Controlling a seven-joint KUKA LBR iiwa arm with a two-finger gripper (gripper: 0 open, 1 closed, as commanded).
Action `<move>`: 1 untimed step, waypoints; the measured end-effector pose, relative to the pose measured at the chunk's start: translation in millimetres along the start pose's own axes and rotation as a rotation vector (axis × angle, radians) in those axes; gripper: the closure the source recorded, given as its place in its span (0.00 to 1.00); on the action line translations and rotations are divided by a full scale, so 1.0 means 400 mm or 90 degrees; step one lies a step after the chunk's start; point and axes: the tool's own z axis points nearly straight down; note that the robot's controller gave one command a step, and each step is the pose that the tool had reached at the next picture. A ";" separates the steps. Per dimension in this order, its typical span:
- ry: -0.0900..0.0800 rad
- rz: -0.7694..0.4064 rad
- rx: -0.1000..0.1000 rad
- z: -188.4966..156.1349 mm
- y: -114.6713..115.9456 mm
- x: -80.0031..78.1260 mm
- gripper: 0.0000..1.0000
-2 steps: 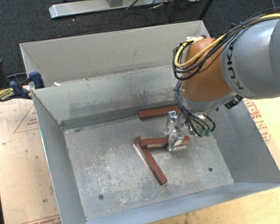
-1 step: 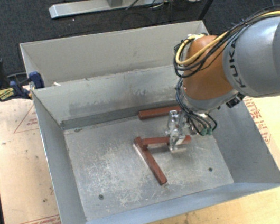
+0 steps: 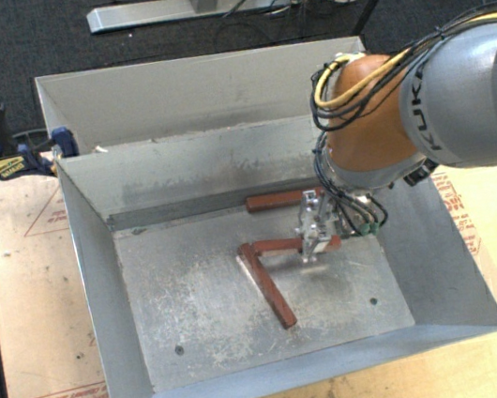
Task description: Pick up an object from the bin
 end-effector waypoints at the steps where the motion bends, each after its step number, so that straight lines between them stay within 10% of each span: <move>1: -0.001 0.000 0.000 -0.022 0.000 -0.002 1.00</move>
Offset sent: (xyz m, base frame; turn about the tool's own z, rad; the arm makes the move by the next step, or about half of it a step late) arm -0.0002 0.0000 0.0456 0.0000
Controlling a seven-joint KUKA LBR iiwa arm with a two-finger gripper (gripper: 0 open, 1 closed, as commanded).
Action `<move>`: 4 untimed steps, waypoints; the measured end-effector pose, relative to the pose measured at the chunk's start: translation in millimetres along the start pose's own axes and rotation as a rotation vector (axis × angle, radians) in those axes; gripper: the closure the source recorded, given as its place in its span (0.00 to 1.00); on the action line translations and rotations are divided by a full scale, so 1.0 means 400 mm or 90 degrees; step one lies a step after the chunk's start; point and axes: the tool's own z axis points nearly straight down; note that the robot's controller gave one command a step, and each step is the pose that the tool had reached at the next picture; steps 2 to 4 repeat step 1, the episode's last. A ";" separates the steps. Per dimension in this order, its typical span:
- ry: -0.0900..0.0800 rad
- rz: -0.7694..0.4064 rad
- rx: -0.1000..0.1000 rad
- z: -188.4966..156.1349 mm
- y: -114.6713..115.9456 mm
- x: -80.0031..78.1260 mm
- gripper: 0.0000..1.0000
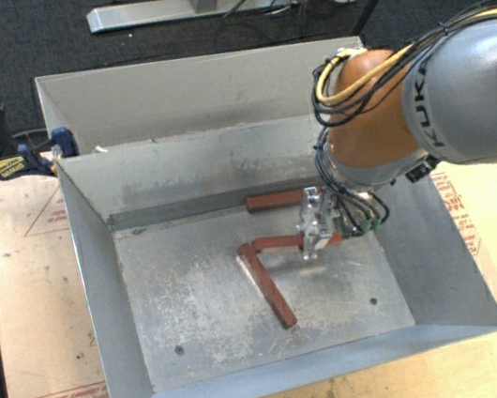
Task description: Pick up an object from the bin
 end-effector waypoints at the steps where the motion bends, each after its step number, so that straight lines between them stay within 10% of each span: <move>1: 0.002 0.000 0.000 -0.024 0.000 0.002 1.00; 4: 0.002 0.000 0.000 -0.024 0.000 0.002 1.00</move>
Offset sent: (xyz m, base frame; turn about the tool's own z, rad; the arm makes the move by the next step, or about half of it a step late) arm -0.0001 0.0000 0.0176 0.0000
